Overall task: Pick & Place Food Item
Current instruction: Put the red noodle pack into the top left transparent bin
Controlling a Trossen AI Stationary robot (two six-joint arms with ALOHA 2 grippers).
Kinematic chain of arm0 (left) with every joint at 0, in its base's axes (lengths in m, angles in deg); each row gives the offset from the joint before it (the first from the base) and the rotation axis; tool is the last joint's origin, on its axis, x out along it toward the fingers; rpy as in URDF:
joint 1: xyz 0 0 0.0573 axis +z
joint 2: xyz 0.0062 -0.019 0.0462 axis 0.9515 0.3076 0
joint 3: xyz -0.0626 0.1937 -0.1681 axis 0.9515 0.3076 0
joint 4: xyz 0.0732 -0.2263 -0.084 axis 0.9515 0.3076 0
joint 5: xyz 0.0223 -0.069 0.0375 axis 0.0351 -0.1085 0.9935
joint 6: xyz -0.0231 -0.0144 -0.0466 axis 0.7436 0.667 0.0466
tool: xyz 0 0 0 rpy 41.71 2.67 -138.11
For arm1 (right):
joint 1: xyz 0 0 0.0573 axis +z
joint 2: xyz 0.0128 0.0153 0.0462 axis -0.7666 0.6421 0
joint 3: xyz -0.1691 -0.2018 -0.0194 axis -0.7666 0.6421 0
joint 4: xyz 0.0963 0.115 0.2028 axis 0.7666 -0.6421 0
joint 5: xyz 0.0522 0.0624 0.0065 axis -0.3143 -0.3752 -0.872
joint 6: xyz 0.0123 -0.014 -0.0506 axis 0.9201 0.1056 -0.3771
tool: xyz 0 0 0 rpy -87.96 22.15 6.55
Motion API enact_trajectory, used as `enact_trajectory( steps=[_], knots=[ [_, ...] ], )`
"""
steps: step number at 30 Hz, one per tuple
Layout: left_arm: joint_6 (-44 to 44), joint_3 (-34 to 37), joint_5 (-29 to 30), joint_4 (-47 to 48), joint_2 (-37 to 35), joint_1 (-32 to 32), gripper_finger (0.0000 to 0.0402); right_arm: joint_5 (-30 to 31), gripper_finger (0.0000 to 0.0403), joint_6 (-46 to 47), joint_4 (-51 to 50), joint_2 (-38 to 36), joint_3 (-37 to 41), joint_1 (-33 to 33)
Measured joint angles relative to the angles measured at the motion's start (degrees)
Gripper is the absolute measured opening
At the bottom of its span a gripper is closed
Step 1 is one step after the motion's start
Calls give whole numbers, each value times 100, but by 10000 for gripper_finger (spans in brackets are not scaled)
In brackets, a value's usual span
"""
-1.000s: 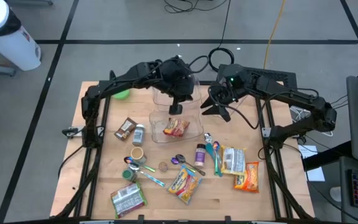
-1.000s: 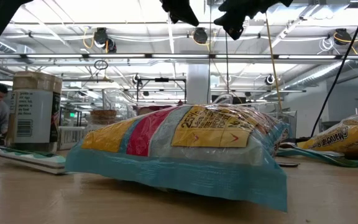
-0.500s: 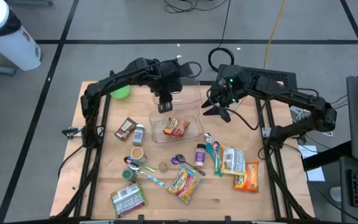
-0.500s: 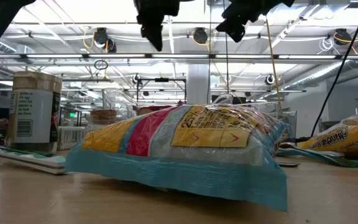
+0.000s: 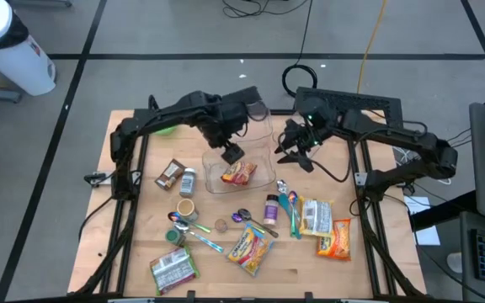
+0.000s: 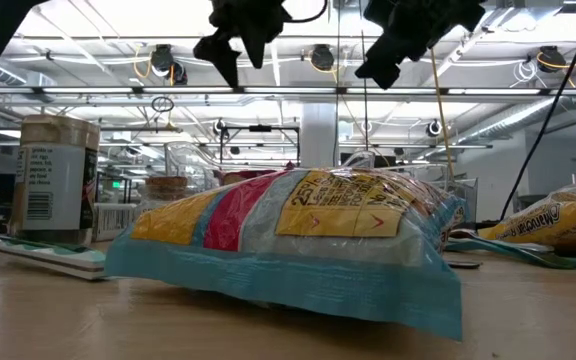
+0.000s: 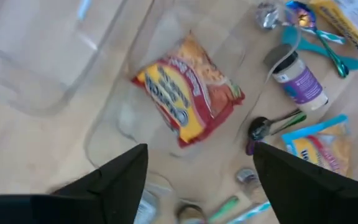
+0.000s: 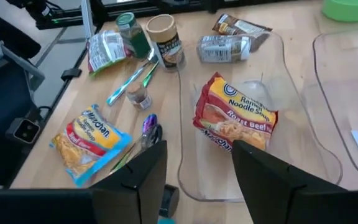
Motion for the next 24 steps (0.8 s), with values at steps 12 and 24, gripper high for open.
enact_trajectory(
  steps=[12,24],
  knots=[
    [1910,1165,41,-486,0,-519,314,-289,173,567,1456,-991,1220,-35],
    [1244,1785,37,-1623,-2,-601,311,-286,173,867,1545,-1497,1770,-35]
  ],
)
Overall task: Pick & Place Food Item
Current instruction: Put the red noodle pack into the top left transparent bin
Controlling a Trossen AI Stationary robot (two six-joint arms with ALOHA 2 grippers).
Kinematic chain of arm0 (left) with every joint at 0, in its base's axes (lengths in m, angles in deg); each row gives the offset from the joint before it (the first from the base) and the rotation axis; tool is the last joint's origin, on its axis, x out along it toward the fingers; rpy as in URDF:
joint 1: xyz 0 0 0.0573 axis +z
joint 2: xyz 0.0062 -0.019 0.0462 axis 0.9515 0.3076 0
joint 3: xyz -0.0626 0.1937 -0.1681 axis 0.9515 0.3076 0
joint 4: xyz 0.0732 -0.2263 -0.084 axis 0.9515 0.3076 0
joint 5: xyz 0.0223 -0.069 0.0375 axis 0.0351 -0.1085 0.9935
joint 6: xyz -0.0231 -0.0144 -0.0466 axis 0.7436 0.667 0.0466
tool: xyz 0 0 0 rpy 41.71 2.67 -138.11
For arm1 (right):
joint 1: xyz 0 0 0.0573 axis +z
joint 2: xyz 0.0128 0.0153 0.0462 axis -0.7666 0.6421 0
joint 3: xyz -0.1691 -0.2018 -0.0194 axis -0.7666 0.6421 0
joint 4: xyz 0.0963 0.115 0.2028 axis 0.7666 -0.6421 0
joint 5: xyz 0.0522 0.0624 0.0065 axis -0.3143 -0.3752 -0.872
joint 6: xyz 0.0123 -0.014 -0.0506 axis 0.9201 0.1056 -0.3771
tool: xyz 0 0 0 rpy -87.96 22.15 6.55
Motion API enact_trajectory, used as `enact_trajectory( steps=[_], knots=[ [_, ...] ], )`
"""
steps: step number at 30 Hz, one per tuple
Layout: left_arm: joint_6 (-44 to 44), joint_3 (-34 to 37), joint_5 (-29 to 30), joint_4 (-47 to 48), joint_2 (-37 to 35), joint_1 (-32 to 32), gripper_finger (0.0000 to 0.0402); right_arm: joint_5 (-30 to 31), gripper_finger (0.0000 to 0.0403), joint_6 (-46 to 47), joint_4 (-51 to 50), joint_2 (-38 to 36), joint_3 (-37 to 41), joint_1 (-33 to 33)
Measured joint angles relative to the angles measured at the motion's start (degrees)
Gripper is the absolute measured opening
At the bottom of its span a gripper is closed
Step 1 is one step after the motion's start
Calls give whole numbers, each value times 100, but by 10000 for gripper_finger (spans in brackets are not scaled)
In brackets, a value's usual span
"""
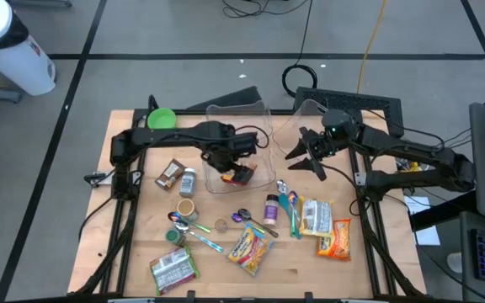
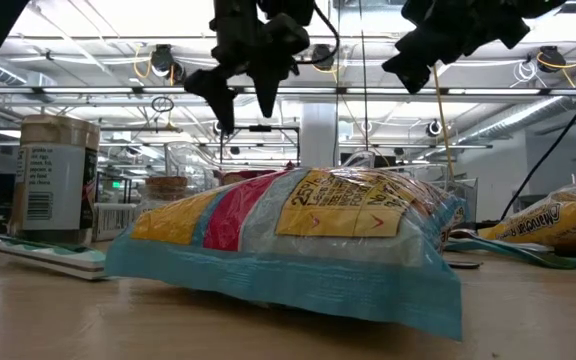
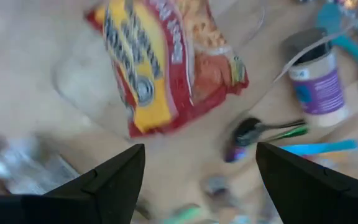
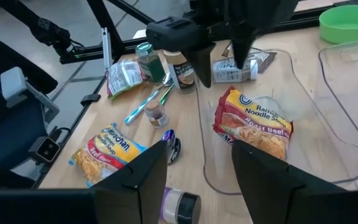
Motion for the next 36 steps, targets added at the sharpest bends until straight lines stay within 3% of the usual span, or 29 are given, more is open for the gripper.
enact_trajectory(
  steps=[6,15,29,36],
  knots=[
    [-2074,-4,1093,10,-34,-327,294,1,175,-66,-8,-4,8,0],
    [-3437,-4,2454,163,-35,-1122,239,0,175,-40,-33,-3,8,0],
    [-3684,821,2411,-517,-41,-1208,218,2,175,69,-38,-1,8,-2],
    [-4093,1203,2022,-1198,-39,-1173,218,2,172,89,-39,-1,8,-1]
  ],
)
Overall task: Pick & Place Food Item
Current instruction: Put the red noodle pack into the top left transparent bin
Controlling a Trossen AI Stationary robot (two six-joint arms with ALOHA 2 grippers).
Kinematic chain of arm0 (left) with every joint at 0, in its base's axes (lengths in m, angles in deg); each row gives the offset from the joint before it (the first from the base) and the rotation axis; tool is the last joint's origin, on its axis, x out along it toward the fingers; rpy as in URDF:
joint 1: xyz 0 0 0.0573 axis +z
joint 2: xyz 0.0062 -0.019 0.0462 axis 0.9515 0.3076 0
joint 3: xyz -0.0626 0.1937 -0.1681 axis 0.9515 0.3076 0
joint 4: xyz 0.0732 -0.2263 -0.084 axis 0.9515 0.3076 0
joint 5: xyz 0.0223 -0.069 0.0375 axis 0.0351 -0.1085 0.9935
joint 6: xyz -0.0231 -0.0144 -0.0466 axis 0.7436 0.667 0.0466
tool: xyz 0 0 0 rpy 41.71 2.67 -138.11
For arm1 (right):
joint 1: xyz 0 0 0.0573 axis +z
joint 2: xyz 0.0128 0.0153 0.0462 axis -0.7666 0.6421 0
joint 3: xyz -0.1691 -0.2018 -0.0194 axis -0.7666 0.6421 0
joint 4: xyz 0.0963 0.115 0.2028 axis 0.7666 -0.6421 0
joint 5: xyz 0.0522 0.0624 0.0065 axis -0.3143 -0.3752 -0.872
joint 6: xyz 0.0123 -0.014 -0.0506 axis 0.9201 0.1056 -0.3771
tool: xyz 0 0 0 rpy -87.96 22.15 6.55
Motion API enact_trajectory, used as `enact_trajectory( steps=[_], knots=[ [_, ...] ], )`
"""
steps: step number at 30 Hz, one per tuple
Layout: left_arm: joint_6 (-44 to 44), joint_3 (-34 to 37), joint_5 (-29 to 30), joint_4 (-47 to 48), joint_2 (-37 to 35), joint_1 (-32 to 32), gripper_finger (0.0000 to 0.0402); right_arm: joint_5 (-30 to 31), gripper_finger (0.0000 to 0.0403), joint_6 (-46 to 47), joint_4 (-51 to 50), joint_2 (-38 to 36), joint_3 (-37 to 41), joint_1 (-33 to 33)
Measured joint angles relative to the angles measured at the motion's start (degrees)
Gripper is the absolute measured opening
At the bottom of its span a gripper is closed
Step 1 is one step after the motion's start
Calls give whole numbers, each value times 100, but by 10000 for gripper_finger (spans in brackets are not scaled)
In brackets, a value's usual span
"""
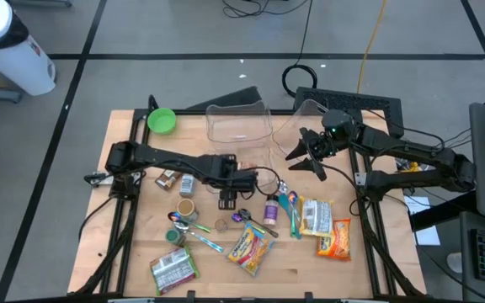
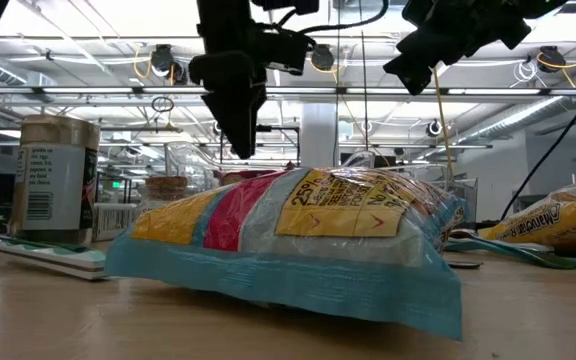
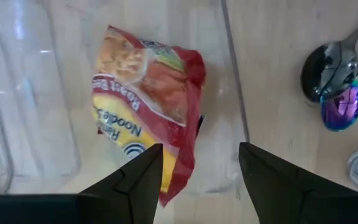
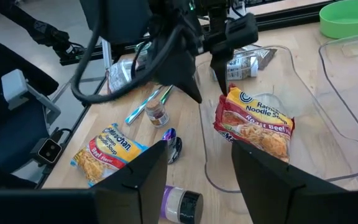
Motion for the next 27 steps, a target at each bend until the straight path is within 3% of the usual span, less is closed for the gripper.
enact_trajectory(
  steps=[18,22,27],
  knots=[
    [-35,584,454,-509,2,234,210,4,169,-20,15,0,0,-2],
    [11,609,477,-507,2,335,168,25,169,-23,26,0,0,-2],
    [115,609,449,-512,2,461,85,28,169,-44,28,0,0,-2]
  ],
)
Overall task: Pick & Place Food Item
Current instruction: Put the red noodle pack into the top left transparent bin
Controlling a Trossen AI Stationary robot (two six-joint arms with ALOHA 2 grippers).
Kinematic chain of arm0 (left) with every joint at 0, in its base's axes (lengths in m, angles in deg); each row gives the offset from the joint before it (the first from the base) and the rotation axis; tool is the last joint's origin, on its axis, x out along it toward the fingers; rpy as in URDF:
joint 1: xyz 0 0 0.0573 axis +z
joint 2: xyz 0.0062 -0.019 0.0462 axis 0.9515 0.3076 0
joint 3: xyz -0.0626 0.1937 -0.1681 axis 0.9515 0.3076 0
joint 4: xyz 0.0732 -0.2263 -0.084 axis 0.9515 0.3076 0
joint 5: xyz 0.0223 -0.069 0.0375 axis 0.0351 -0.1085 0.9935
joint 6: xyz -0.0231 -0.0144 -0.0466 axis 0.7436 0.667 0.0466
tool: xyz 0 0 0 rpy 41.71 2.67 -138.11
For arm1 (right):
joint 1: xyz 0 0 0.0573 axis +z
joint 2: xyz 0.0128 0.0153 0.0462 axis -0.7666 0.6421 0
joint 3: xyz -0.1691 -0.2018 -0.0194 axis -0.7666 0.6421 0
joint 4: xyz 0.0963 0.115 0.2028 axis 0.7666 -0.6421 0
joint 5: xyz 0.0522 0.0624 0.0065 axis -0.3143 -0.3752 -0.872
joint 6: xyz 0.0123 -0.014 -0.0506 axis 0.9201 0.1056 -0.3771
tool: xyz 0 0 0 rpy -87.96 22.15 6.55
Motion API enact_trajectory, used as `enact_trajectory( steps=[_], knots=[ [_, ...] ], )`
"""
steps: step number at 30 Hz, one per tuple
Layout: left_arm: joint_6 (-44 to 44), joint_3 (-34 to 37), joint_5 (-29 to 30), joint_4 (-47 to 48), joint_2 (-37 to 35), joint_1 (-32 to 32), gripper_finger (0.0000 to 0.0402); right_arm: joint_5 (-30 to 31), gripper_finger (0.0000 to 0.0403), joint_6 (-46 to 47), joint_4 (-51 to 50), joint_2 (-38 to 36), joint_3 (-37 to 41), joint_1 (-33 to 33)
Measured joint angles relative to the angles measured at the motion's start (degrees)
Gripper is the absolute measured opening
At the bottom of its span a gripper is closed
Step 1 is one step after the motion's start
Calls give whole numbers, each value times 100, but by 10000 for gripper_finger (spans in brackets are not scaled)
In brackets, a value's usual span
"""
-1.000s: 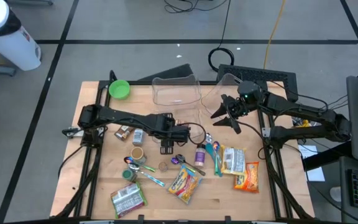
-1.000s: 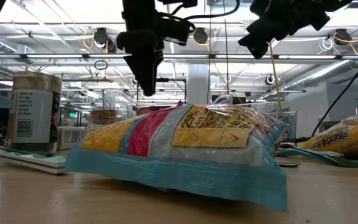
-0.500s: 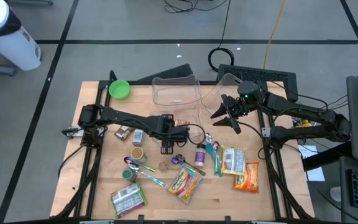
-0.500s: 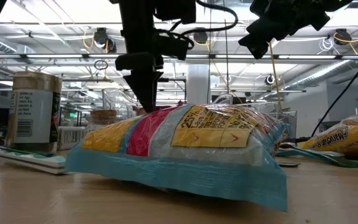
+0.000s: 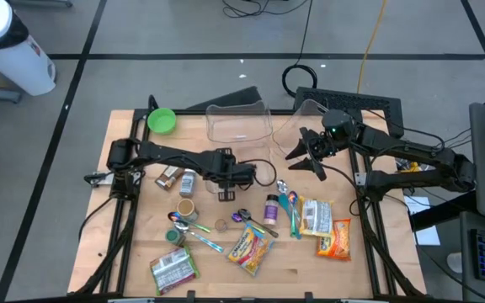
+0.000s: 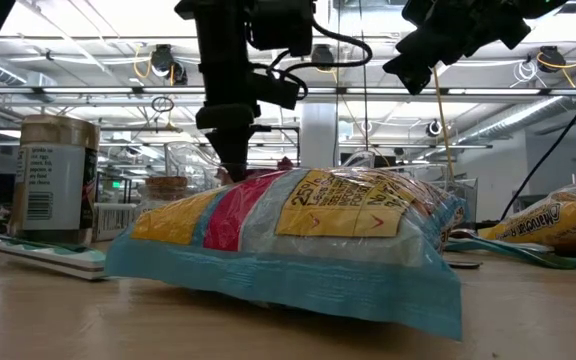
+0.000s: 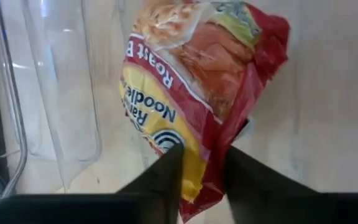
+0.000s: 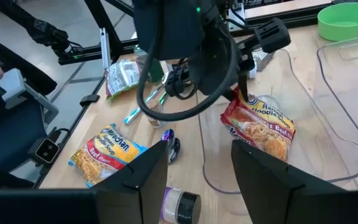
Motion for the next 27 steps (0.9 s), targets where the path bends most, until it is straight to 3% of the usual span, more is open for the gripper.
enact_trajectory(
  steps=[3,5,13,21,27],
  knots=[
    [4,0,-129,1,-1,44,27,0,169,-22,0,0,0,2],
    [42,-24,-272,23,0,66,9,2,169,-49,-1,0,0,0],
    [33,-796,-276,462,7,80,4,304,169,-228,2,4,0,-7],
    [-36,-1900,-296,940,2,221,2,278,169,-224,259,4,0,-217],
    [-118,-2347,-306,1002,2,355,2,97,169,-128,266,4,0,-308]
  ],
)
